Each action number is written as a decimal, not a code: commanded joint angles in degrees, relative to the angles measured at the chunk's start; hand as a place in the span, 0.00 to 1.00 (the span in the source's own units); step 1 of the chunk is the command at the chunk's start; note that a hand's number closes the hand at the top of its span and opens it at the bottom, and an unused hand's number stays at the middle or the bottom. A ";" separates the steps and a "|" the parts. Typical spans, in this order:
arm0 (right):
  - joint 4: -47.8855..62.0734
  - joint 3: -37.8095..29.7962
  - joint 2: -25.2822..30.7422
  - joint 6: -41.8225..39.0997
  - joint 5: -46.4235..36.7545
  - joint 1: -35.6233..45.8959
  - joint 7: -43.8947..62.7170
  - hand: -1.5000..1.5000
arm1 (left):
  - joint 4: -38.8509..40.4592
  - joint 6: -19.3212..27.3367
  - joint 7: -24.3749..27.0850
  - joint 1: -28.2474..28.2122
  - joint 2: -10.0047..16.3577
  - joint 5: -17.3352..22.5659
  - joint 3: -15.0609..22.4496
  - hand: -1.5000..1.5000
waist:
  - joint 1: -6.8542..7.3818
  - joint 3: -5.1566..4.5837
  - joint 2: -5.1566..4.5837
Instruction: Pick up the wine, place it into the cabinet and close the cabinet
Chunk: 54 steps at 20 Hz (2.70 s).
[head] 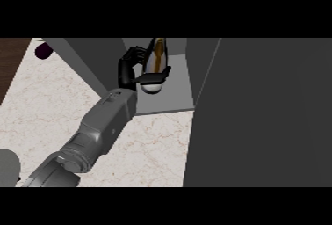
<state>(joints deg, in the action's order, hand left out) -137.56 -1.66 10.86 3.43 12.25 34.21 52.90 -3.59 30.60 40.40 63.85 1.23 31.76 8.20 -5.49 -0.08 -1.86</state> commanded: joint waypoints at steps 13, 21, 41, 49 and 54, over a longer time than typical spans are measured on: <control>-1.73 1.19 -1.56 -0.18 2.44 0.45 -0.11 0.00 | -1.60 -12.22 3.37 -8.46 -1.22 6.00 -4.39 1.00 | -2.91 -0.13 -0.39; 0.76 0.43 -2.45 0.17 2.90 2.22 -1.03 0.00 | -1.70 -14.40 2.63 -11.65 -1.23 8.29 -3.28 1.00 | -3.60 -0.17 -0.16; -0.62 1.92 -3.32 -0.99 2.69 0.06 -1.41 0.00 | -4.37 -7.59 2.44 -10.69 -1.23 11.32 1.73 1.00 | -5.24 -0.22 -0.23; 0.16 0.40 -3.00 -1.78 3.20 -1.38 -2.42 0.00 | -4.64 -3.32 -1.94 -4.13 -1.23 13.56 1.98 1.00 | -4.99 -0.08 -0.41; -0.26 -1.48 -2.11 -2.56 4.17 -1.73 -3.09 0.00 | -3.54 -2.66 -2.52 -1.87 -1.23 13.39 2.44 1.00 | -4.18 0.00 -0.56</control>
<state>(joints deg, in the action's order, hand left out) -136.22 -1.64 8.04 1.43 15.18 33.41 50.05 -7.80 26.69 39.71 59.12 0.00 44.98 10.41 -10.20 -0.16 -2.44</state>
